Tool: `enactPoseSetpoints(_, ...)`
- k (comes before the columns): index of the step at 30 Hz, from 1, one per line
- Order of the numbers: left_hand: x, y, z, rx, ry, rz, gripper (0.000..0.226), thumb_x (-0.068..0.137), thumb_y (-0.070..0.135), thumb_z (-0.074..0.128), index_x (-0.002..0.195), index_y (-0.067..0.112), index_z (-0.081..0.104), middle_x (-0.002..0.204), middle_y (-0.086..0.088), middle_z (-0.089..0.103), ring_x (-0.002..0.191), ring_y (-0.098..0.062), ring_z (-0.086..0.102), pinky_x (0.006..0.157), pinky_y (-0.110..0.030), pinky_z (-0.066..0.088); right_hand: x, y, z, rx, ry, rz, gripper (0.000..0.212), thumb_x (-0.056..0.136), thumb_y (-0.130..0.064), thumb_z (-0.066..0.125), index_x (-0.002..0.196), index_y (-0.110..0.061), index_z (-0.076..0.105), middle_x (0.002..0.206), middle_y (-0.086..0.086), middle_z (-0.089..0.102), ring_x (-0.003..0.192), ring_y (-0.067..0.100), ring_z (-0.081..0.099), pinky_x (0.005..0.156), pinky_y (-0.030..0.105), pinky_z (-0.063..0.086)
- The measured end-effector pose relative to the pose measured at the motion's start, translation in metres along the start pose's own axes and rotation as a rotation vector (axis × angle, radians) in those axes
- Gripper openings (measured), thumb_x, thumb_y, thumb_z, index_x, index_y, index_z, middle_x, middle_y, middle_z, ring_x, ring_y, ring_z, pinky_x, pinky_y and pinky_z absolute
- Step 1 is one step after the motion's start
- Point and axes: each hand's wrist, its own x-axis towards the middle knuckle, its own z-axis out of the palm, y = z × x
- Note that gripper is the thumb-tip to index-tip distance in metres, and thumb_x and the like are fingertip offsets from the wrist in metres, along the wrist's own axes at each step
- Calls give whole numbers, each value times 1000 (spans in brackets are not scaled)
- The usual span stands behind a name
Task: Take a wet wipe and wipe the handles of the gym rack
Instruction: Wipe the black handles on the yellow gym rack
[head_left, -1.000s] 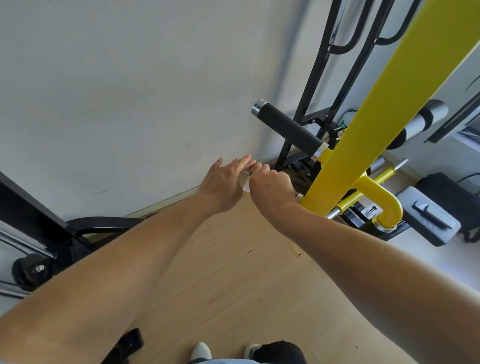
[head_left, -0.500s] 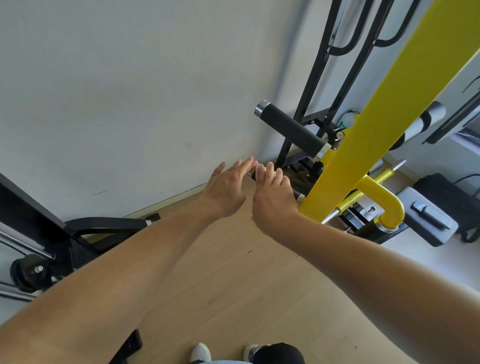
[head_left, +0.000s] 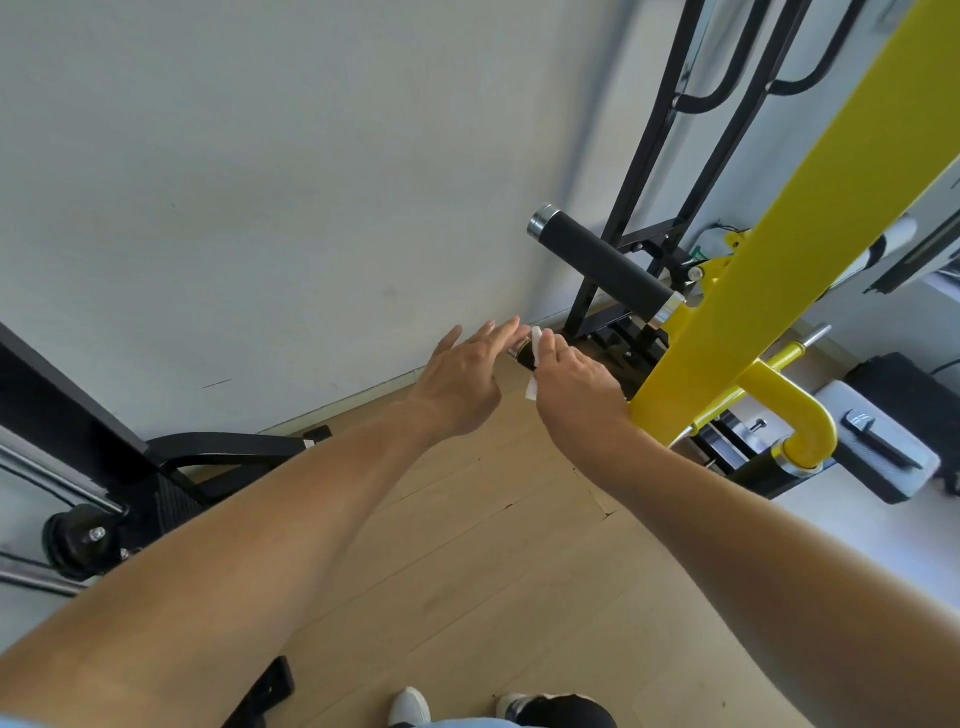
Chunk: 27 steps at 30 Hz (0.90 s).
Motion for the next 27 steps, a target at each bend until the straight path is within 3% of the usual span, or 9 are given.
enactPoseSetpoints(4, 0, -1, 2, -16, -1, 9, 85, 86, -8, 42, 160, 24, 16, 165, 10, 29, 156, -11, 13, 128, -43, 2, -12, 4, -6, -194, -51, 84, 56, 105, -18, 44, 154, 1, 22, 137, 18, 56, 112, 29, 65, 82, 31, 56)
enactPoseSetpoints(9, -1, 4, 3, -3, -2, -5, 84, 87, -9, 37, 161, 25, 16, 166, 9, 27, 156, -9, 12, 128, -40, 3, 6, 0, 4, -95, 51, -114, 59, 107, -22, 41, 157, -2, 16, 157, 15, 37, 140, 26, 46, 109, 31, 42)
enactPoseSetpoints(12, -2, 3, 1, 28, 1, -2, 85, 87, -9, 39, 161, 26, 17, 167, 9, 23, 157, -10, 8, 128, -42, 1, 0, 0, -5, -130, 54, -77, 59, 106, -22, 42, 156, -2, 19, 151, 14, 45, 127, 26, 58, 95, 31, 53)
enactPoseSetpoints(15, -3, 0, 1, 25, 5, 11, 83, 89, -8, 40, 161, 24, 16, 167, 7, 24, 157, -12, 9, 128, -43, 0, -22, 9, -19, -477, -41, -93, 53, 101, -24, 53, 147, -1, 39, 129, 16, 54, 91, 22, 65, 79, 34, 54)
enactPoseSetpoints(18, -3, 3, 3, 24, 24, 12, 81, 90, -8, 37, 161, 25, 16, 167, 8, 26, 156, -11, 10, 128, -42, 1, -36, 10, -31, -693, -211, -137, 52, 99, -28, 58, 143, -3, 47, 137, 22, 52, 98, 28, 66, 87, 40, 52)
enactPoseSetpoints(22, 0, 15, -5, -142, -89, -78, 77, 90, -1, 38, 161, 24, 19, 165, 13, 27, 156, -11, 5, 128, -40, -1, -28, 5, -61, -338, -126, -149, 32, 99, -14, 57, 131, -8, 57, 80, 5, 57, 68, 17, 61, 67, 30, 57)
enactPoseSetpoints(24, 2, 23, -20, -368, -57, -130, 67, 93, 13, 42, 158, 25, 27, 158, 14, 40, 152, -10, 24, 125, -36, 19, -30, 3, -79, -116, -39, -174, 38, 99, -8, 55, 136, -15, 51, 77, 2, 62, 67, 19, 66, 63, 34, 59)
enactPoseSetpoints(25, 2, 28, -28, -497, 16, -148, 63, 95, 18, 45, 156, 27, 32, 152, 15, 48, 141, -2, 40, 116, -24, 34, -34, 3, -88, 7, 32, -170, 43, 98, -8, 55, 139, -20, 50, 80, 1, 68, 69, 21, 69, 63, 36, 60)
enactPoseSetpoints(27, -2, 42, -45, -637, 245, -149, 50, 100, 17, 49, 148, 30, 44, 135, 22, 59, 114, 18, 52, 93, -5, 39, -46, 8, -110, 212, 362, -203, 48, 92, -6, 65, 138, -20, 57, 90, 1, 77, 76, 23, 75, 64, 39, 62)
